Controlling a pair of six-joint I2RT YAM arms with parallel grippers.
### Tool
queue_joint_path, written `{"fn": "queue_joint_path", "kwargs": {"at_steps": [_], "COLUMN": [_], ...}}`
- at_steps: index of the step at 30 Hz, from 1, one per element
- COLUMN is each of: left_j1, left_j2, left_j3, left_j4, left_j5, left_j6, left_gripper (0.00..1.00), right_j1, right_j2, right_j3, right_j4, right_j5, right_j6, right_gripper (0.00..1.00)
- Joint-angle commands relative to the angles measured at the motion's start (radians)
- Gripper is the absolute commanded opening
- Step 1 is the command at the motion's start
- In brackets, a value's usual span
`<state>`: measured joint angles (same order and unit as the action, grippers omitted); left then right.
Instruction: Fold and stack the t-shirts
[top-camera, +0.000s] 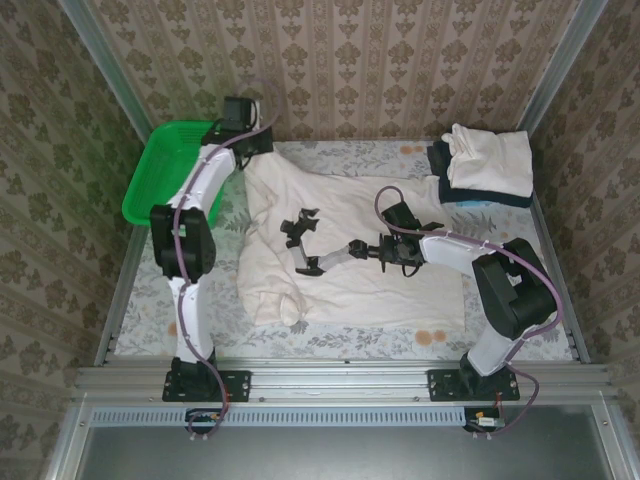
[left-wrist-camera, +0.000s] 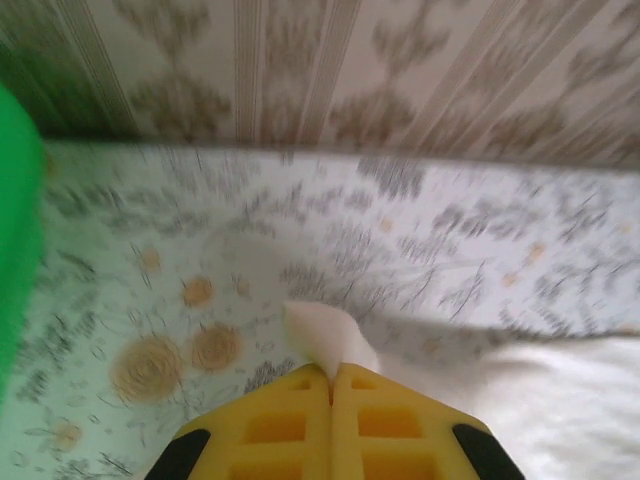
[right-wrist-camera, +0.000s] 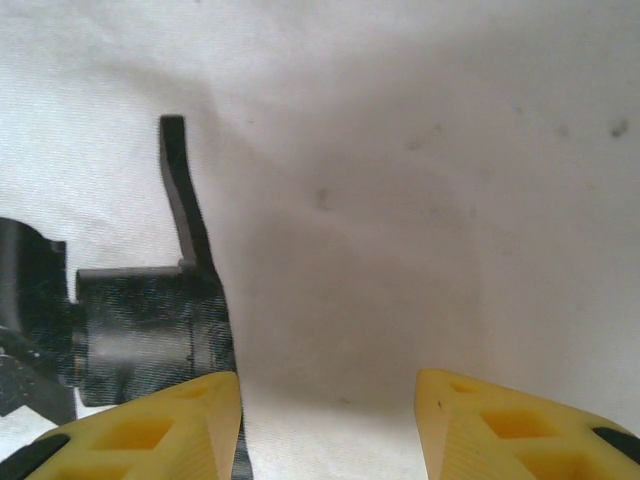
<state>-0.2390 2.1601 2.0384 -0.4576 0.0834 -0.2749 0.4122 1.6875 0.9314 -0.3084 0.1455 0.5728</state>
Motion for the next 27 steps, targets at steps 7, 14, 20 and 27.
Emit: {"fn": "queue_joint_path", "kwargs": {"at_steps": [7,14,20,27], "left_j1": [0.065,0.036,-0.034,-0.124], "left_j2": [0.311,0.164,-0.165,-0.417], "left_j3": [0.311,0.211,-0.278,-0.860], "left_j4": [-0.148,-0.201,-0.163,-0.114], "left_j5": [0.063,-0.023,-0.083,-0.088], "left_j6": [-0.042,0.036,0.032,-0.111], "left_gripper": [0.34,0.44,0.50,0.51], "right_j1": [-0.007,-0.007,-0.007,-0.003], "right_j2": [0.002,-0.012,-0.007,0.036], "right_j3": [-0.014,0.010,0.030,0.045], "right_j4": [0.006,-0.004,0.008,-0.004], "right_j5": [-0.011,-0.043,-0.050,-0.076], "right_j6": [-0.001,-0.010,-0.010,-0.002], "right_gripper": [0.51,0.52,0.52,0.52]}}
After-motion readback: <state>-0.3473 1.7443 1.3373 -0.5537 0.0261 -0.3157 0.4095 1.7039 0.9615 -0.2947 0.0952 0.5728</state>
